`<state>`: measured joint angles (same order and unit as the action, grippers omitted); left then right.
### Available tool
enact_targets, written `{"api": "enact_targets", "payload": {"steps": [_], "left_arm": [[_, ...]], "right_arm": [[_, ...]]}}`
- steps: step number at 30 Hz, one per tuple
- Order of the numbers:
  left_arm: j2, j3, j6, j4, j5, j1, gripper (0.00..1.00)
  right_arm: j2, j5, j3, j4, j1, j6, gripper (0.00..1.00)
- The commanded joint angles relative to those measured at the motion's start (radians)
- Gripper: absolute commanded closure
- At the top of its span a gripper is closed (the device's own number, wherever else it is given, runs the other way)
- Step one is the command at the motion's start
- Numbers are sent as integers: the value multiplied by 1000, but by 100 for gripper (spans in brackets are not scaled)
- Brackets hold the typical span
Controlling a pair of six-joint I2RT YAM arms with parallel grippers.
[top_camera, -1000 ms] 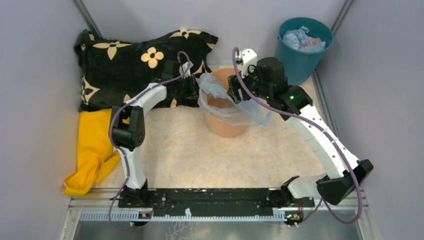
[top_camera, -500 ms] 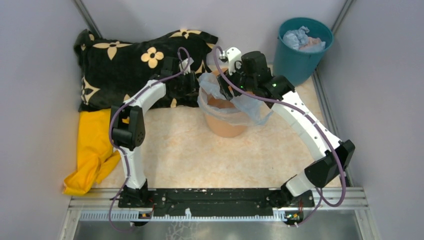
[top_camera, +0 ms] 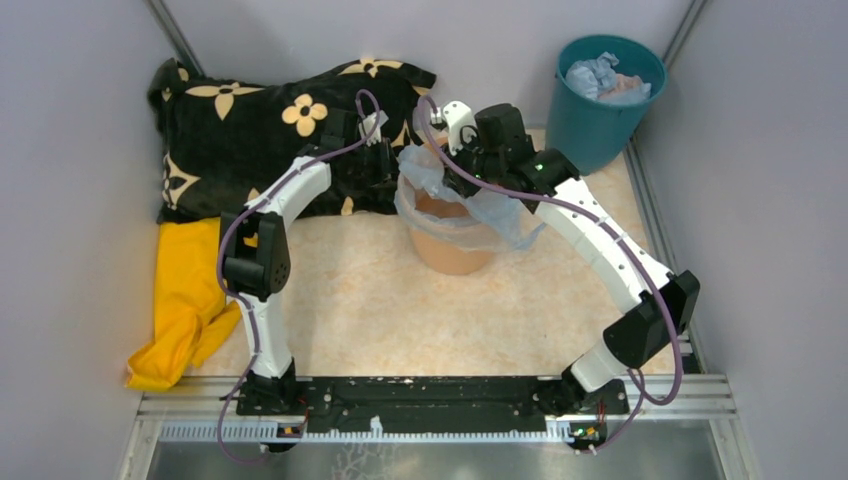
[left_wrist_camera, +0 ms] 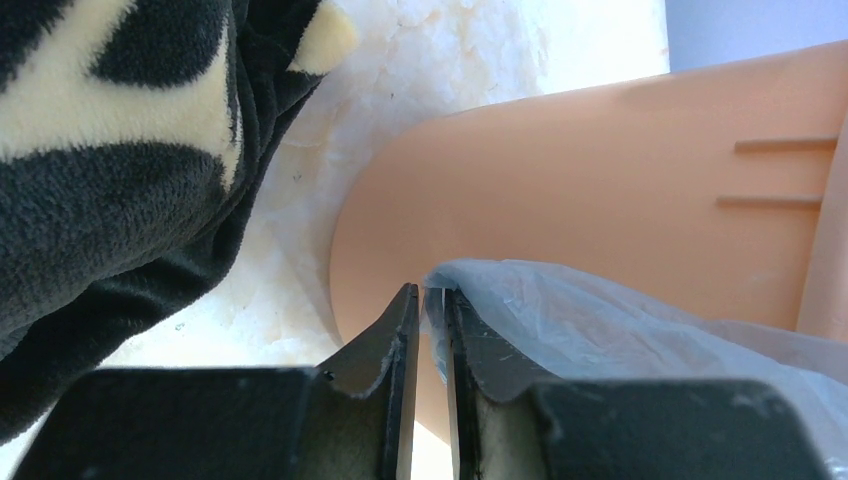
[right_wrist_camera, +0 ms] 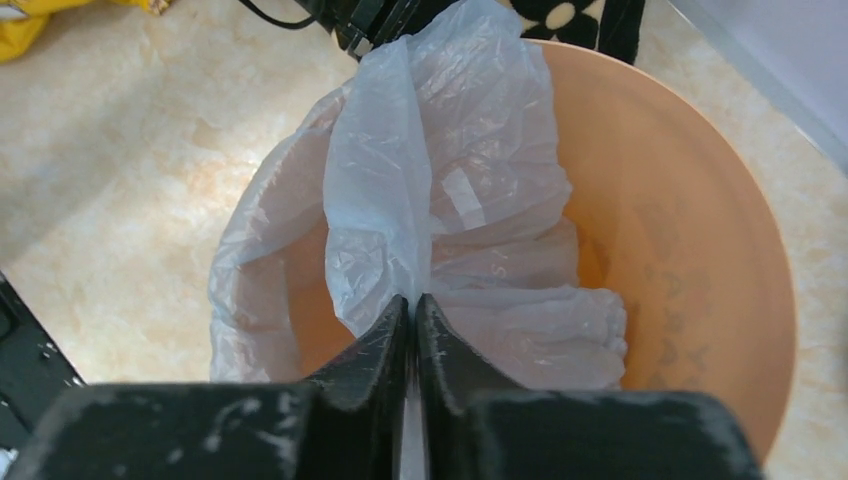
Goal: Put the trash bags into the trash bin
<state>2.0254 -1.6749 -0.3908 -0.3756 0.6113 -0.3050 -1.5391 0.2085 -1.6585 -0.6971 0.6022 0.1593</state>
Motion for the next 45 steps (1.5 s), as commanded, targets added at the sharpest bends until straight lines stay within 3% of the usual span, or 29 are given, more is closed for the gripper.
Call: {"api": "enact_targets", "payload": {"steps": [1,7,13,21,33,45], "left_arm": [[-5,-35,24,-10,18,6,79],[-14,-26,29,-9,18,6,80],[-23,-9,35,0,22,6,80],[-46,12,42,9,36,6,80],[-72,42,50,13,34,6,80],[-85,80,45,26,34,6,81]], "right_arm": [[2,-2,-54,41,12,-2,98],[8,-189,-58,89,-24,-33,100],[15,-193,-43,164,-159,-136,100],[-56,-244,-65,168,-229,-182,100],[22,-212,51,197,-385,-308,100],[77,-165,135,127,-436,-379,100]]}}
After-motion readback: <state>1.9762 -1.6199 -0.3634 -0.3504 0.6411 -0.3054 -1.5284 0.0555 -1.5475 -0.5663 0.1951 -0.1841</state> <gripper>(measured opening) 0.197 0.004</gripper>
